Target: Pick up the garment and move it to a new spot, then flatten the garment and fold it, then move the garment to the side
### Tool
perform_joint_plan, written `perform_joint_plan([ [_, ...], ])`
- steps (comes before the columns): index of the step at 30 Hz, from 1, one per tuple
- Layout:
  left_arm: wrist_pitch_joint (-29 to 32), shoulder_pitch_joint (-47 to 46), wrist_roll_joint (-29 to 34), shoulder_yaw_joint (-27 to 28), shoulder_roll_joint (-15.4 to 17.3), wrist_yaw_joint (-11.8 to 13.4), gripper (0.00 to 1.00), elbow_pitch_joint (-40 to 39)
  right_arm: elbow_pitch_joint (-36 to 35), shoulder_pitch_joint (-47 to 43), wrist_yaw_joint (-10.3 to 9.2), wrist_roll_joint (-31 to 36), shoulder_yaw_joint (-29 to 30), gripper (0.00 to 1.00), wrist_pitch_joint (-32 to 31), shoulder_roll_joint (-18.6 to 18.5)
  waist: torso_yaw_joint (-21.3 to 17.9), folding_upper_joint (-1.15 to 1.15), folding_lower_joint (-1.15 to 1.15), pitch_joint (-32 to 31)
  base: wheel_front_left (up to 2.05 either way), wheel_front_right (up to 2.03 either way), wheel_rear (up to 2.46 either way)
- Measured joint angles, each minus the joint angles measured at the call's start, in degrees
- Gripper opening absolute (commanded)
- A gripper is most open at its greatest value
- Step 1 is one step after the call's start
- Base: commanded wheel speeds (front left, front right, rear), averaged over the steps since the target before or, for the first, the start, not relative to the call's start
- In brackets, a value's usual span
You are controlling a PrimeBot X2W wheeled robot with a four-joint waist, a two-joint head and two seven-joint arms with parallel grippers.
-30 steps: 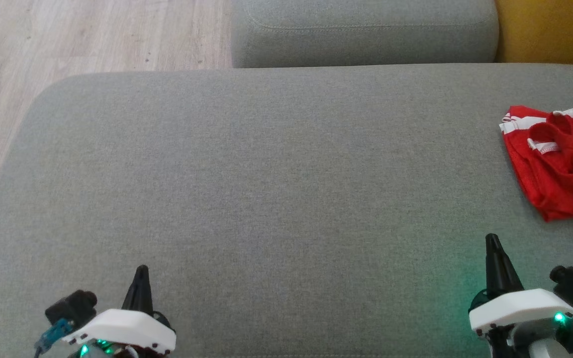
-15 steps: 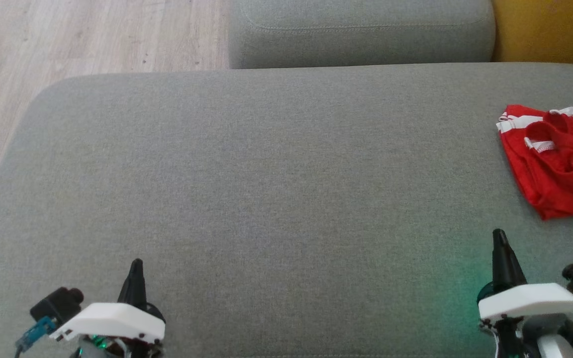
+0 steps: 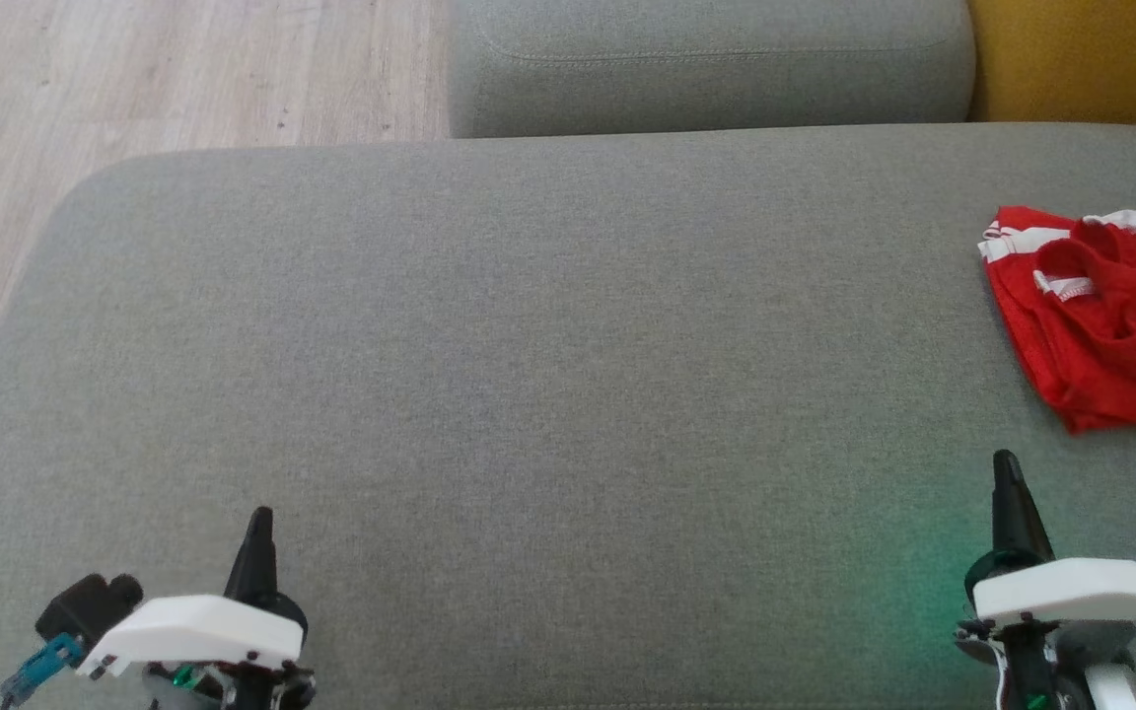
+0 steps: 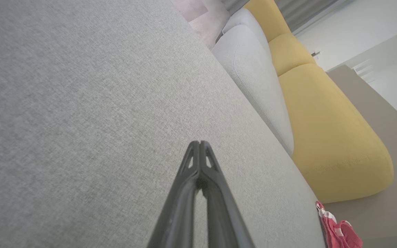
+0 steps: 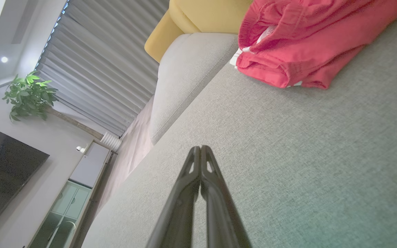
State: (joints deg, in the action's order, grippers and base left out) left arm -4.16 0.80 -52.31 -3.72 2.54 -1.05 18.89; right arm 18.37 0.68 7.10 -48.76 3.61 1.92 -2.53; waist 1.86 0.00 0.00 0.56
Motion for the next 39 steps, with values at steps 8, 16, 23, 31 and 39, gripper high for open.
perform_joint_plan([
  [8,1.13,-0.68,-4.8,0.91,0.0,-0.55,0.0,-0.26,-0.19,0.05,0.0,-5.12,0.43,0.0,-1.03,0.0,-0.23,0.0,0.0,-0.05,0.0,0.0,0.0],
  [16,2.57,-1.1,-9.76,2.14,-0.01,-1.52,0.0,-0.48,-0.45,0.27,0.0,-10.53,0.83,0.0,-1.94,0.0,-0.46,0.0,0.0,-0.1,0.0,0.0,0.0],
  [23,3.64,-1.14,-14.0,2.74,-0.02,-2.01,0.0,-0.88,-0.63,0.71,0.0,-15.15,1.29,0.0,-3.0,0.0,-0.67,0.0,0.0,-0.14,0.0,0.0,0.0],
  [31,4.88,-1.89,-18.78,3.99,-0.04,-2.56,0.0,-1.16,-0.94,1.35,0.0,-20.45,1.96,0.0,-3.76,0.0,-0.9,0.0,0.0,-0.19,0.0,0.0,0.0],
  [39,6.1,-2.29,-23.7,4.72,-0.05,-3.55,0.0,-1.65,-1.2,1.36,0.0,-25.64,2.37,0.0,-4.81,0.0,-1.13,0.0,0.0,-0.24,0.0,0.0,0.0],
])
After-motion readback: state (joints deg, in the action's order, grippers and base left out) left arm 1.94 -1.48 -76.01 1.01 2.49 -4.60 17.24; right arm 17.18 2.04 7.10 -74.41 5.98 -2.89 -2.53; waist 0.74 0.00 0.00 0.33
